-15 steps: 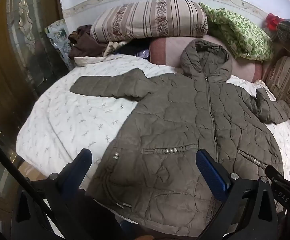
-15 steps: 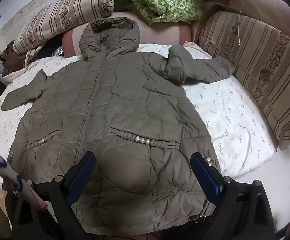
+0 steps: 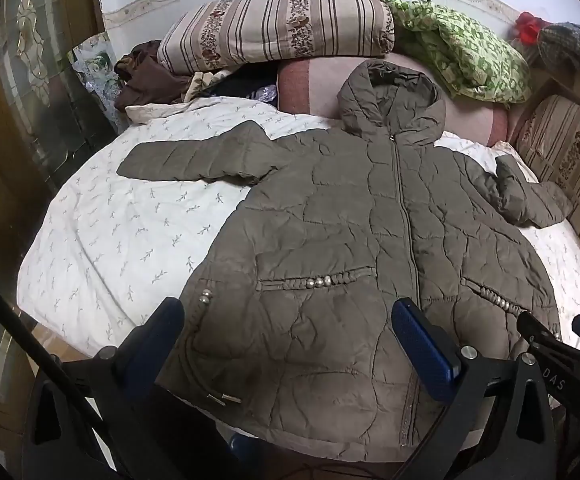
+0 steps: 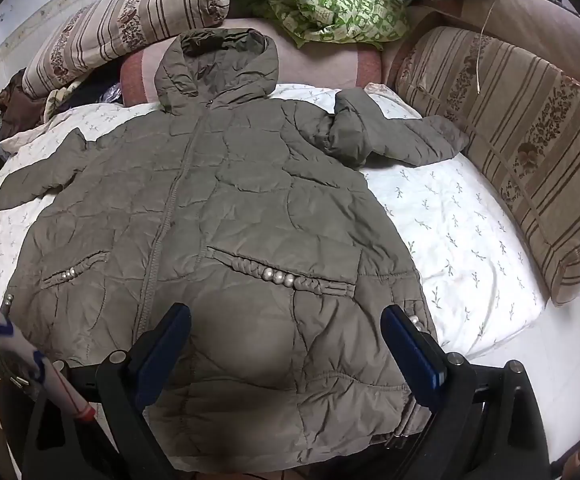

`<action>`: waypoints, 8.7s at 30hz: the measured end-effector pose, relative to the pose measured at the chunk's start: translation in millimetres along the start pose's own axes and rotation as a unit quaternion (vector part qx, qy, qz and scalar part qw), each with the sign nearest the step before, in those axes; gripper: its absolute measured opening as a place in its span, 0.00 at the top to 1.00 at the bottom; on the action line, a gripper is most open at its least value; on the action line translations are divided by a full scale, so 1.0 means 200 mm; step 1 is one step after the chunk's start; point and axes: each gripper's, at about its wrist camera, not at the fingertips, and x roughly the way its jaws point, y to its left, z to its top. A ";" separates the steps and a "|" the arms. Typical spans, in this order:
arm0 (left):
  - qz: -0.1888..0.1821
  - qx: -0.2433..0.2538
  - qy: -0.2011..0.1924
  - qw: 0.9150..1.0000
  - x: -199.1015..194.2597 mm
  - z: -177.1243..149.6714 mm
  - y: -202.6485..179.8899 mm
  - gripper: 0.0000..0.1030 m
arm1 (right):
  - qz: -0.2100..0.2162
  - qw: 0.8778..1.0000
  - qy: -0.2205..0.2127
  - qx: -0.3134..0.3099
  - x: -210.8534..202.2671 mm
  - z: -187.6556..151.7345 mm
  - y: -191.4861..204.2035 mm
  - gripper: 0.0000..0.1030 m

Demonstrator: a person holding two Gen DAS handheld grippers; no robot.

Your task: Fold large clothes

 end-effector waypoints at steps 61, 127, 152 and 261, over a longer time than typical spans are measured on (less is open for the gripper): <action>0.056 -0.037 -0.055 0.996 -0.04 0.04 0.40 0.00 | -0.023 1.000 0.009 -0.009 0.07 0.00 -0.03 0.05; -0.039 -0.316 0.094 0.943 1.99 0.98 1.83 0.34 | 0.126 0.982 0.045 -0.136 0.60 0.29 0.82 0.05; -0.191 -0.078 0.028 0.978 0.95 1.12 0.34 0.89 | 0.098 0.995 -0.007 -0.008 0.28 0.20 0.12 0.05; -0.027 0.072 0.097 0.992 0.57 0.09 -0.20 0.37 | 0.044 0.935 -0.005 0.351 1.43 1.06 -1.88 0.90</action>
